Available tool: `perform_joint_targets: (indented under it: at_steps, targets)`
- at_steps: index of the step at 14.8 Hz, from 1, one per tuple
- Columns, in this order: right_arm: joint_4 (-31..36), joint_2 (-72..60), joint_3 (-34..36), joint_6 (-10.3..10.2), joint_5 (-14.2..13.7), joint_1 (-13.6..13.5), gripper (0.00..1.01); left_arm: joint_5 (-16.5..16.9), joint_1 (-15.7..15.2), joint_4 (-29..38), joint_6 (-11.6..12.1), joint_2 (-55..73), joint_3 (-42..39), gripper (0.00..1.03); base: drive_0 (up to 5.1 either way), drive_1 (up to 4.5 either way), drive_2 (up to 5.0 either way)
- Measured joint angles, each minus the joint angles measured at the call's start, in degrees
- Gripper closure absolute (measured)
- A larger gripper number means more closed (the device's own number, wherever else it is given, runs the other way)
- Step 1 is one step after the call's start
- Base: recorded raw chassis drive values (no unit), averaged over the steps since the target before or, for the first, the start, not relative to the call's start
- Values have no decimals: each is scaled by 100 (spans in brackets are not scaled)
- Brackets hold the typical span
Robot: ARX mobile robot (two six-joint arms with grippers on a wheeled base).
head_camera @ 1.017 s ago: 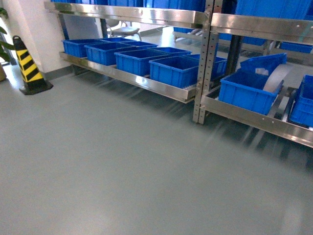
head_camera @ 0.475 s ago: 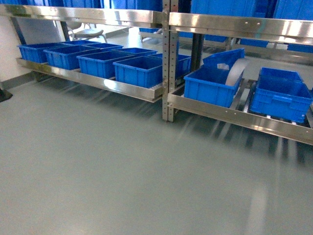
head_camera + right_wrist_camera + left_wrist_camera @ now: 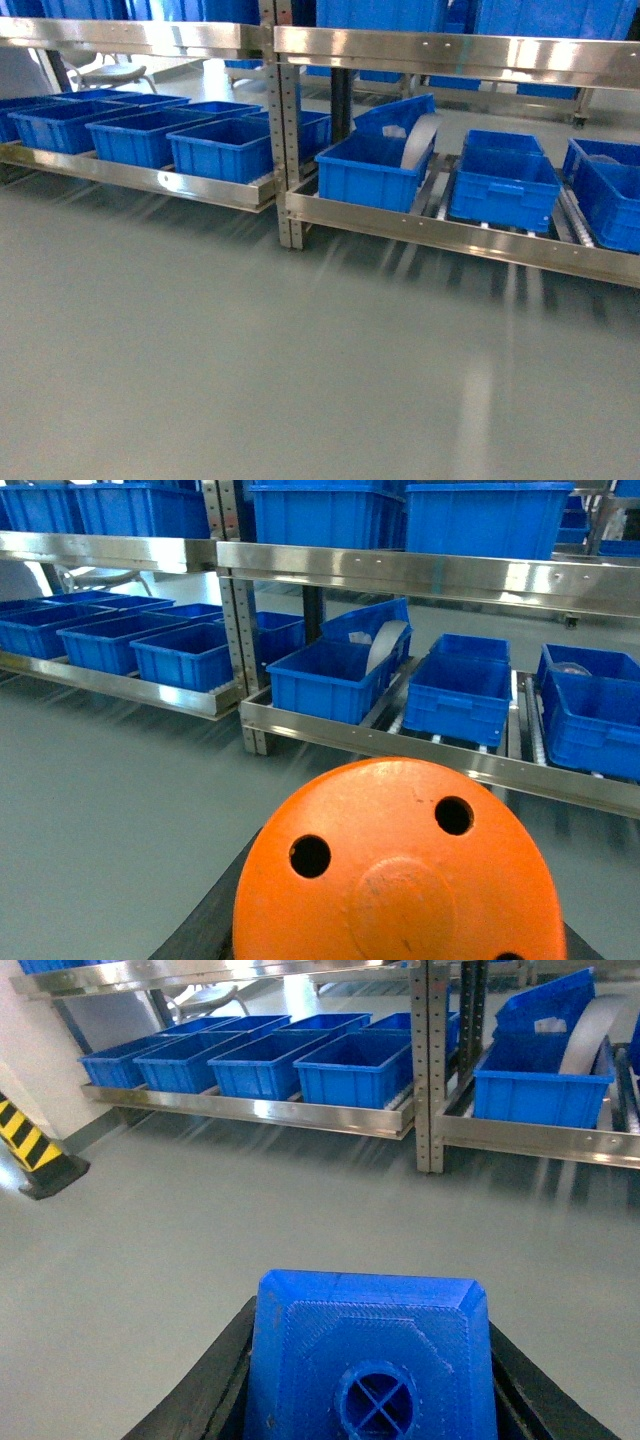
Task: Sort blue parts and orange caps into right shelf containers
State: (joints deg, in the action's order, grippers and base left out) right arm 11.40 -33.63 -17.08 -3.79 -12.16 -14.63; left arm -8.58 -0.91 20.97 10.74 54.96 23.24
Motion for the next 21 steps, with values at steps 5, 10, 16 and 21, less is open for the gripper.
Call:
perform_joint_targets:
  at_steps: [5, 10, 16, 21]
  targets:
    - [2, 0, 0, 0, 0, 0, 58, 0, 0, 0, 0, 0, 0, 58, -161, -161, -161]
    - [0, 0, 0, 0, 0, 0, 58, 0, 0, 0, 0, 0, 0, 58, -165, -165, -165]
    - [0, 0, 0, 0, 0, 0, 58, 2, 2, 0, 0, 0, 0, 58, -158, -158, -158]
    - [0, 0, 0, 0, 0, 0, 58, 2, 0, 0, 0, 0, 0, 58, -150, -150, -150]
